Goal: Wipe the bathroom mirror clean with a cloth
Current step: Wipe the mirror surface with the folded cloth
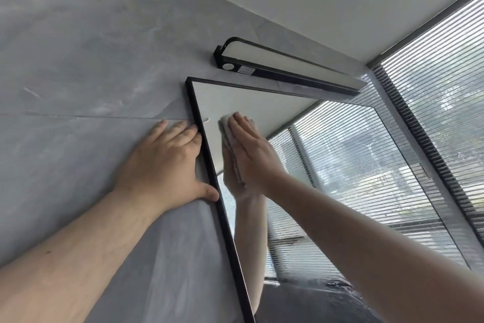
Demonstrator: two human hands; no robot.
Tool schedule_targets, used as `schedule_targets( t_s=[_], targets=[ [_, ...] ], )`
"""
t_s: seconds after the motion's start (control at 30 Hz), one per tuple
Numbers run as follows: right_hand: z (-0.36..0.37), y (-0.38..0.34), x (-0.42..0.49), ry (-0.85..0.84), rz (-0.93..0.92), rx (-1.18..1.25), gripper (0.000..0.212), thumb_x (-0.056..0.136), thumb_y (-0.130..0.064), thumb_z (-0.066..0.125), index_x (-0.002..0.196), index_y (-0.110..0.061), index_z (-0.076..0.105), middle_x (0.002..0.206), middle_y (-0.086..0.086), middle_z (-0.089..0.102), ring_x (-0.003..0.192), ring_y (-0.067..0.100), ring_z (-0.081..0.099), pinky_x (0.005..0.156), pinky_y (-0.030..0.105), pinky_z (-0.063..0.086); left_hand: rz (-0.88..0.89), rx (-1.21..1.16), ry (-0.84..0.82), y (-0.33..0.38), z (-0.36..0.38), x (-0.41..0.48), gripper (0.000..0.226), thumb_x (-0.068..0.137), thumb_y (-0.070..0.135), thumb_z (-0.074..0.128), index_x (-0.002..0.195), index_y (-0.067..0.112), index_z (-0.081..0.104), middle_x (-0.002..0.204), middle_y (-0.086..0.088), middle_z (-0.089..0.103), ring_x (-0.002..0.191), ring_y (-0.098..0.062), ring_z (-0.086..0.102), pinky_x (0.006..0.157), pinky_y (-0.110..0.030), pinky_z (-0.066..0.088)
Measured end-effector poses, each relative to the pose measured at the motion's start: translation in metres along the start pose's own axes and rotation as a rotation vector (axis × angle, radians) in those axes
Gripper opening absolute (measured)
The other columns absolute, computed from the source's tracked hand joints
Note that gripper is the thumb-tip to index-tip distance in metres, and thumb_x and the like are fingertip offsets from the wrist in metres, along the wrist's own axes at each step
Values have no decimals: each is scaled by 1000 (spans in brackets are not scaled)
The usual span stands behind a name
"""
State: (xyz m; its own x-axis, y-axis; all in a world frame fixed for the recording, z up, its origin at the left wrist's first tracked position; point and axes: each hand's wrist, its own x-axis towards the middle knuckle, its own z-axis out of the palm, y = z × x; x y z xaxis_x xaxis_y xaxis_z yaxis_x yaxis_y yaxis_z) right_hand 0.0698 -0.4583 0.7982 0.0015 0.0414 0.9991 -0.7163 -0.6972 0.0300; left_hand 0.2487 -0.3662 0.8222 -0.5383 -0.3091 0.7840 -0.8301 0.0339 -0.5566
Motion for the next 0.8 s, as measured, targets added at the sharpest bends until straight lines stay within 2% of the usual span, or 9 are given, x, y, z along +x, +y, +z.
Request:
schedule_targets(
  t_s=[0.1,0.17,0.27,0.4,0.47,0.67,0.8],
  targets=[
    [-3,-25,-9,5,-43,-36,47,105,-22,39,151,-12,39,160,7,32,145,1,8,120,15,-3,11,-7,30,0,1,-3,124,59,91,52,153,12,33,161,-2,28,151,-17,16,124,-37,1],
    [-9,-38,-32,-25,-87,-27,48,105,-21,40,152,-10,37,160,9,30,143,-1,3,119,13,-4,17,-1,46,0,3,-3,121,59,89,54,150,11,39,158,-4,34,150,-19,21,124,-38,5],
    [-9,-40,-89,-37,-88,-44,50,105,-25,37,152,-8,38,160,10,31,150,2,2,124,23,6,13,15,34,1,3,-4,119,61,89,52,149,12,39,159,-3,33,150,-20,21,124,-39,6],
    [-12,-44,-176,-22,-167,-48,51,99,-15,42,149,-1,39,159,13,33,151,24,24,122,43,24,6,30,31,1,2,-3,122,58,92,50,150,12,38,160,-2,32,150,-19,20,124,-39,6],
    [-11,-42,-190,-23,-177,-61,51,98,-16,41,147,0,40,158,14,34,150,26,27,121,45,26,4,18,33,2,2,-4,122,58,91,51,150,12,38,160,-2,32,150,-19,20,124,-38,5],
    [-8,-44,-94,-60,-12,-259,55,104,-32,25,151,-10,40,158,9,36,150,22,25,125,33,5,4,-10,31,3,-1,-5,119,60,88,57,149,11,40,159,-3,34,150,-20,21,124,-39,5],
    [-1,-45,-54,-28,25,-182,55,103,-32,28,149,-6,43,156,12,39,149,20,26,124,25,5,9,-8,27,2,-1,-7,117,62,87,54,150,11,38,159,-3,32,150,-19,19,124,-39,6]
  ],
)
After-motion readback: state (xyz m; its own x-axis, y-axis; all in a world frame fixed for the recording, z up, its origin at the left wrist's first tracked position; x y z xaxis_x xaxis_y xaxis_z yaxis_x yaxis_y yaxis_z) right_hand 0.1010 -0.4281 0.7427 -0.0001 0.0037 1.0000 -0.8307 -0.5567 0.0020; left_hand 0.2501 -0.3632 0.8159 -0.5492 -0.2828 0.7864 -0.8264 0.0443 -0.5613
